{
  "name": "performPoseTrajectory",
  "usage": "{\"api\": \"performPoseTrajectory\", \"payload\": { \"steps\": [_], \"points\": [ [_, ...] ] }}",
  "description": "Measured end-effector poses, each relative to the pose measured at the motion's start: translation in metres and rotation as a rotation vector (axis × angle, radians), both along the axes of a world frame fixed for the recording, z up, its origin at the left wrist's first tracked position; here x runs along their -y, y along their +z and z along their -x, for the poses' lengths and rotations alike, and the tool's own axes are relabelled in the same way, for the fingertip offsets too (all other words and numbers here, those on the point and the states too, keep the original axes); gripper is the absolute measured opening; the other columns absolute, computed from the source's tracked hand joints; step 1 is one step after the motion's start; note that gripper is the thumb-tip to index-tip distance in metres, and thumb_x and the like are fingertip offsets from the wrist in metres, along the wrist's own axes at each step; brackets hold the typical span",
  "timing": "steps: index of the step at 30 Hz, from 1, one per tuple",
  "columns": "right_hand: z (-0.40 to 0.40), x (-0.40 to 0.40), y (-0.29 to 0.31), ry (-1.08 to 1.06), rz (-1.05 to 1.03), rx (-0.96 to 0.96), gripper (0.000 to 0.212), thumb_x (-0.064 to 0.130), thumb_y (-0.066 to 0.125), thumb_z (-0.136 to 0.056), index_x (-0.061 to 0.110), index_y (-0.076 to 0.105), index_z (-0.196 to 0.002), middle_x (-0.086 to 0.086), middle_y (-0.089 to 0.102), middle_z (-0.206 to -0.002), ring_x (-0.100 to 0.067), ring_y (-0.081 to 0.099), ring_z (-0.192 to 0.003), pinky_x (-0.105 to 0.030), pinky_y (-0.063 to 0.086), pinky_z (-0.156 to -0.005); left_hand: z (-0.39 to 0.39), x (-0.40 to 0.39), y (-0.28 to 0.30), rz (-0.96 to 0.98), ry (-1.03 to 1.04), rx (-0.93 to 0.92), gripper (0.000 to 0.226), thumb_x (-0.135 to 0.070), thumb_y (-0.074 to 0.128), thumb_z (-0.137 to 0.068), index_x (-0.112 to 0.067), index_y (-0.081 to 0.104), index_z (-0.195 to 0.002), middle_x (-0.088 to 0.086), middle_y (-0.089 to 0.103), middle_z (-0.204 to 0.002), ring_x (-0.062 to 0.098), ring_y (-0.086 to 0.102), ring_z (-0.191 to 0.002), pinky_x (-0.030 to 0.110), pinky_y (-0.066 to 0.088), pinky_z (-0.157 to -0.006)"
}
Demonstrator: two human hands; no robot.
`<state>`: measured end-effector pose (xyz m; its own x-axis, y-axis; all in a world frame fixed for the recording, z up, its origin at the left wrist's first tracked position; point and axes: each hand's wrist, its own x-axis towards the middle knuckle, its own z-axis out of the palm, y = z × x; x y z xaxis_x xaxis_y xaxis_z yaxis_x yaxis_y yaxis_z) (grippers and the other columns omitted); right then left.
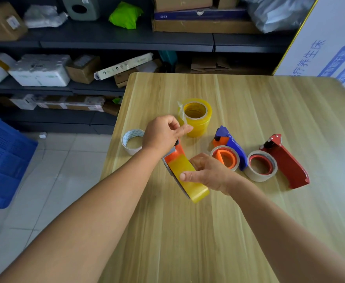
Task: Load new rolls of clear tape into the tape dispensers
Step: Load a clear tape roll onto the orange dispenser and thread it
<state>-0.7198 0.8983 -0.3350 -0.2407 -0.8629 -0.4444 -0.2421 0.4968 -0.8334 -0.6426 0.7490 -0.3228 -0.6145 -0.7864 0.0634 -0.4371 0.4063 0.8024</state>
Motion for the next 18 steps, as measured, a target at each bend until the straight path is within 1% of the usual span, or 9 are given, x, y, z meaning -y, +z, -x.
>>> {"api": "performPoseTrajectory", "payload": {
  "steps": [2, 3, 5, 7, 9, 11, 13, 16, 18],
  "points": [
    [0.001, -0.002, 0.000, -0.018, -0.011, 0.018, 0.110, 0.075, 0.077, -0.046, -0.009, 0.054, -0.113, -0.030, 0.059, -0.107, -0.035, 0.062, -0.086, -0.052, 0.051, -0.084, 0.002, -0.001, 0.003, 0.012, -0.012, 0.044, 0.041, -0.053, 0.073, -0.073, -0.016, 0.057, -0.065, -0.007, 0.058, -0.055, 0.010, 0.054, -0.057, 0.031, 0.048, -0.061],
    [0.002, -0.003, -0.001, -0.010, -0.012, 0.026, 0.111, 0.076, 0.077, -0.044, -0.009, 0.054, -0.112, -0.029, 0.060, -0.103, -0.037, 0.062, -0.087, -0.051, 0.051, -0.083, 0.002, 0.000, 0.004, 0.004, -0.003, 0.044, 0.040, -0.052, 0.073, -0.074, -0.017, 0.056, -0.064, -0.007, 0.058, -0.057, 0.011, 0.054, -0.058, 0.031, 0.047, -0.061],
    [0.005, -0.005, -0.003, -0.016, -0.015, 0.048, 0.111, 0.079, 0.076, -0.042, -0.006, 0.057, -0.110, -0.025, 0.062, -0.101, -0.032, 0.064, -0.087, -0.046, 0.051, -0.083, 0.001, 0.002, 0.004, -0.067, 0.044, -0.012, 0.037, -0.046, 0.073, -0.077, -0.013, 0.058, -0.067, -0.005, 0.058, -0.060, 0.010, 0.052, -0.059, 0.030, 0.045, -0.062],
    [0.008, -0.008, -0.003, -0.063, -0.036, 0.085, 0.104, 0.078, 0.075, -0.041, 0.004, 0.061, -0.112, -0.019, 0.065, -0.110, -0.031, 0.065, -0.100, -0.050, 0.051, -0.095, -0.001, 0.002, 0.004, -0.173, 0.104, -0.098, 0.033, -0.040, 0.072, -0.080, -0.012, 0.059, -0.068, -0.005, 0.058, -0.062, 0.009, 0.054, -0.059, 0.027, 0.044, -0.062],
    [0.011, -0.008, -0.003, -0.097, -0.046, 0.114, 0.105, 0.079, 0.076, -0.037, 0.012, 0.060, -0.117, -0.012, 0.066, -0.112, -0.029, 0.064, -0.104, -0.051, 0.049, -0.097, -0.003, 0.000, 0.003, -0.233, 0.155, -0.181, 0.030, -0.038, 0.070, -0.082, -0.014, 0.060, -0.069, -0.003, 0.064, -0.065, 0.013, 0.061, -0.063, 0.032, 0.050, -0.065],
    [0.011, -0.007, -0.002, -0.113, -0.034, 0.148, 0.107, 0.079, 0.077, -0.034, 0.015, 0.060, -0.118, -0.010, 0.067, -0.113, -0.027, 0.064, -0.106, -0.050, 0.049, -0.098, -0.004, -0.001, 0.003, -0.205, 0.194, -0.245, 0.031, -0.039, 0.068, -0.083, -0.010, 0.063, -0.074, 0.002, 0.070, -0.072, 0.019, 0.067, -0.071, 0.039, 0.055, -0.072],
    [0.011, -0.005, 0.002, -0.117, -0.027, 0.161, 0.107, 0.078, 0.078, -0.032, 0.016, 0.060, -0.119, -0.008, 0.068, -0.113, -0.025, 0.065, -0.106, -0.048, 0.049, -0.099, -0.004, -0.002, 0.003, -0.127, 0.221, -0.282, 0.031, -0.040, 0.067, -0.083, -0.010, 0.062, -0.077, 0.003, 0.071, -0.075, 0.020, 0.068, -0.073, 0.040, 0.055, -0.073],
    [0.008, -0.002, 0.011, -0.108, -0.017, 0.162, 0.095, 0.069, 0.080, -0.047, 0.010, 0.060, -0.119, -0.013, 0.066, -0.115, -0.029, 0.063, -0.107, -0.050, 0.047, -0.100, -0.005, 0.001, 0.005, -0.038, 0.220, -0.285, 0.028, -0.038, 0.069, -0.082, -0.014, 0.055, -0.079, 0.002, 0.069, -0.077, 0.018, 0.067, -0.075, 0.034, 0.054, -0.070],
    [0.005, 0.000, 0.012, -0.107, -0.022, 0.125, 0.095, 0.068, 0.081, -0.050, 0.003, 0.060, -0.117, -0.019, 0.063, -0.117, -0.034, 0.062, -0.109, -0.053, 0.046, -0.099, -0.005, 0.004, 0.007, -0.025, 0.185, -0.246, 0.028, -0.036, 0.071, -0.081, -0.015, 0.053, -0.083, 0.003, 0.068, -0.079, 0.017, 0.066, -0.076, 0.029, 0.052, -0.069]
  ]
}}
